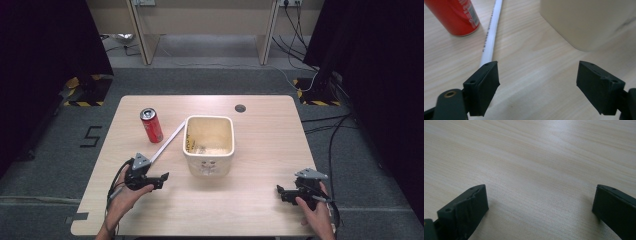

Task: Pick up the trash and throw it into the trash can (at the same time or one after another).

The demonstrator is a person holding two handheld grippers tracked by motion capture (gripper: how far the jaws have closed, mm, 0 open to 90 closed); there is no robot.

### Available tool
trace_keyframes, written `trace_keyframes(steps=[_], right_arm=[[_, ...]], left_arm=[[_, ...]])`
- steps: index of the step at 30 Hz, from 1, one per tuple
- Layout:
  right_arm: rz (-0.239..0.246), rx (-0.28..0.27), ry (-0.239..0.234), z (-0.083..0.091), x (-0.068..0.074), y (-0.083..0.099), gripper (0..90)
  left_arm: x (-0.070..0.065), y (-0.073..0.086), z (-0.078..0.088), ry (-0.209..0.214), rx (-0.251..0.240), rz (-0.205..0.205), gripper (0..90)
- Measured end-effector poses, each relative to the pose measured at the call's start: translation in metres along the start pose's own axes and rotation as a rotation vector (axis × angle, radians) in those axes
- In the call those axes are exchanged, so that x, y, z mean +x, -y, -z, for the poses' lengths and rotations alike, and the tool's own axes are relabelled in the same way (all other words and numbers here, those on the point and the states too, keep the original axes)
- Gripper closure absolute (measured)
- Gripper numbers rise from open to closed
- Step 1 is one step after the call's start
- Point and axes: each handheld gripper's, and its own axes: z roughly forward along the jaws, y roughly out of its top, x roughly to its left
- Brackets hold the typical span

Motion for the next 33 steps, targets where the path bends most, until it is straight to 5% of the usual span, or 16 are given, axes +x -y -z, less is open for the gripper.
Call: trace_keyframes(steps=[16,33], right_arm=[[0.006,0.000,-0.003,0.000,0.000,0.000,0.2],[0.008,0.000,-0.005,0.000,0.000,0.000,0.2]], left_arm=[[0.037,-0.010,-0.028,-0.038,0.042,0.047,31.5],[0.056,-0.019,-0.048,-0.048,0.070,0.022,47.0]])
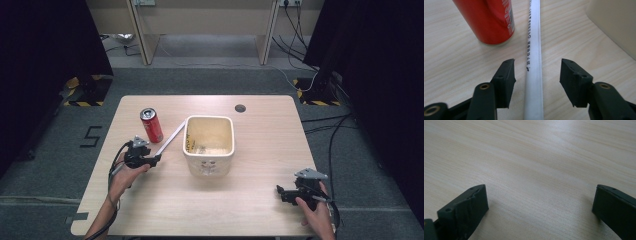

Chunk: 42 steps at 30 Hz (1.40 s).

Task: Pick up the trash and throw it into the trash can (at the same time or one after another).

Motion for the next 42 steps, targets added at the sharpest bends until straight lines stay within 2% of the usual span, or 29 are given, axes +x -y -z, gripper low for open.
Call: trace_keyframes(steps=[5,12,15,21,24,25,26,31,32,36,42], right_arm=[[0.004,-0.001,-0.002,0.000,0.000,0.000,0.2],[0.006,0.001,-0.004,0.000,0.000,0.000,0.2],[0.008,0.001,-0.005,0.000,0.000,0.000,0.2],[0.011,0.000,-0.008,0.000,0.000,0.000,0.2],[0.011,0.000,-0.009,0.000,0.000,0.000,0.2],[0.011,0.000,-0.009,0.000,0.000,0.000,0.2],[0.011,0.000,-0.009,0.000,0.000,0.000,0.2],[0.012,-0.001,-0.009,0.000,0.000,0.000,0.2],[0.012,-0.001,-0.009,0.000,0.000,0.000,0.2],[0.015,-0.001,-0.009,0.000,0.000,0.000,0.2],[0.012,0.000,-0.010,0.000,0.000,0.000,0.2]], left_arm=[[0.000,-0.002,-0.010,-0.002,0.028,-0.004,51.2],[0.003,-0.004,-0.017,-0.015,0.043,-0.009,54.6],[0.004,-0.005,-0.019,-0.001,0.042,-0.010,59.8],[0.005,-0.007,-0.019,0.026,0.050,-0.016,78.1],[0.005,-0.007,-0.018,0.042,0.056,-0.023,79.2],[0.004,-0.006,-0.016,0.064,0.045,-0.015,79.3],[0.004,-0.007,-0.015,0.069,0.041,-0.013,79.3],[0.002,-0.009,-0.003,0.068,0.015,-0.023,79.3],[0.001,-0.011,0.004,0.072,0.014,-0.036,79.4],[-0.001,-0.017,0.016,0.076,0.002,-0.052,79.3],[-0.002,-0.021,0.027,0.086,-0.015,-0.057,79.2]])
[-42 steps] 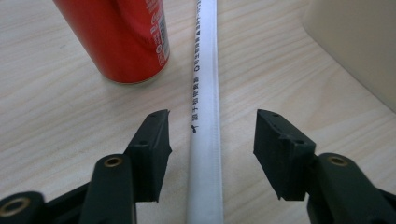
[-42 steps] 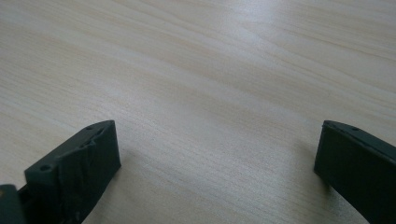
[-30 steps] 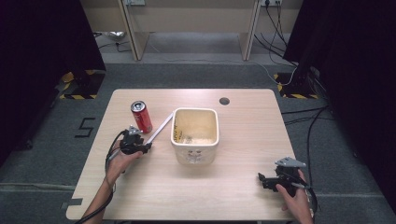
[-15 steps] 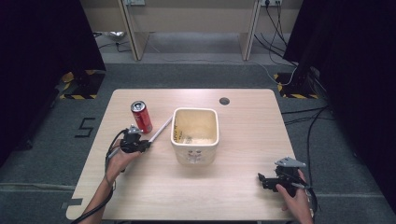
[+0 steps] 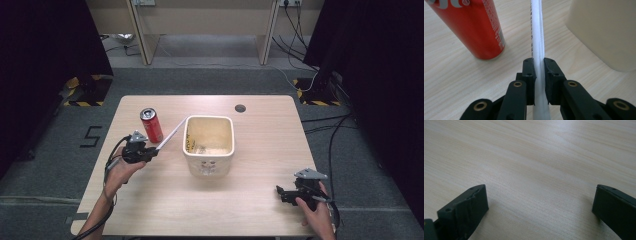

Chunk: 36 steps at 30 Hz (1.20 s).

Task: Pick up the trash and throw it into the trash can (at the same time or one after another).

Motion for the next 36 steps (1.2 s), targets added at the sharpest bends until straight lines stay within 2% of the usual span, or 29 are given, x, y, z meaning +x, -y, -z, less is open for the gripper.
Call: trace_keyframes(steps=[13,24,32,36], right_arm=[[0.001,0.000,0.000,0.000,0.000,0.000,0.2],[0.001,0.000,0.000,0.000,0.000,0.000,0.2],[0.001,-0.001,0.000,0.000,0.000,0.000,0.2],[0.001,0.001,-0.001,0.000,0.000,0.000,0.2]], left_arm=[[-0.001,-0.004,0.011,0.011,-0.019,-0.001,79.1],[-0.005,-0.013,0.029,0.012,-0.041,-0.029,79.0],[-0.004,-0.017,0.041,0.067,-0.064,-0.015,79.1],[-0.006,-0.019,0.045,0.072,-0.068,-0.024,79.1]])
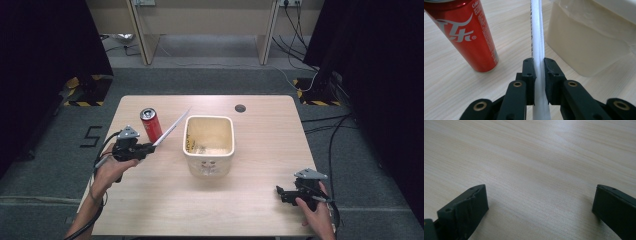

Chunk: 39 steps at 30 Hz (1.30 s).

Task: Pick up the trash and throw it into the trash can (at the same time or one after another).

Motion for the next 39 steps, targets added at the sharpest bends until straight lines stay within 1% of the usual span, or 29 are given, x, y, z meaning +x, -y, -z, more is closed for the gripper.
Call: trace_keyframes(steps=[1,4,5,8,14,16,17,21,22,23,24,25,27,31,34,37,39], right_arm=[[0.000,-0.002,0.000,0.000,0.000,0.000,0.2],[0.000,-0.001,0.001,0.000,0.000,0.000,0.2],[-0.001,-0.002,0.001,0.000,0.000,0.000,0.2],[0.000,-0.001,0.001,0.000,0.000,0.000,0.2],[0.000,-0.002,0.001,0.000,0.000,0.000,0.2],[0.000,-0.001,0.001,0.000,0.000,0.000,0.2],[0.000,-0.001,0.001,0.000,0.000,0.000,0.2],[0.000,-0.002,0.001,0.000,0.000,0.000,0.2],[0.000,-0.002,0.000,0.000,0.000,0.000,0.2],[0.000,-0.001,0.001,0.000,0.000,0.000,0.2],[0.000,0.000,0.000,0.000,0.000,0.000,0.2],[0.000,0.000,0.000,0.000,0.000,0.000,0.2],[0.000,-0.001,0.001,0.000,0.000,0.000,0.2],[-0.001,-0.002,0.001,0.000,0.000,0.000,0.2],[0.000,-0.001,0.001,0.000,0.000,0.000,0.2],[0.000,-0.001,0.000,0.000,0.000,0.000,0.2],[0.000,-0.001,0.001,0.000,0.000,0.000,0.2]], left_arm=[[-0.001,-0.001,0.001,-0.001,0.001,-0.007,79.1],[-0.002,-0.002,0.003,0.003,-0.002,-0.011,79.1],[-0.004,-0.004,0.005,0.009,-0.008,-0.016,79.0],[-0.007,-0.008,0.010,0.009,-0.014,-0.032,79.1],[-0.015,-0.013,0.021,0.035,-0.024,-0.056,79.0],[-0.016,-0.014,0.022,0.040,-0.027,-0.058,79.0],[-0.020,-0.016,0.025,0.060,-0.025,-0.070,79.0],[-0.027,-0.019,0.031,0.072,-0.029,-0.096,79.0],[-0.029,-0.019,0.032,0.080,-0.032,-0.099,79.0],[-0.031,-0.020,0.034,0.103,-0.034,-0.099,79.0],[-0.032,-0.020,0.035,0.115,-0.035,-0.097,79.0],[-0.032,-0.020,0.035,0.115,-0.035,-0.097,78.9],[-0.035,-0.022,0.036,0.122,-0.020,-0.107,78.9],[-0.037,-0.023,0.036,0.124,-0.015,-0.114,78.9],[-0.041,-0.026,0.037,0.128,0.003,-0.137,78.9],[-0.046,-0.028,0.037,0.146,0.015,-0.159,78.9],[-0.051,-0.030,0.036,0.150,0.028,-0.179,78.9]])
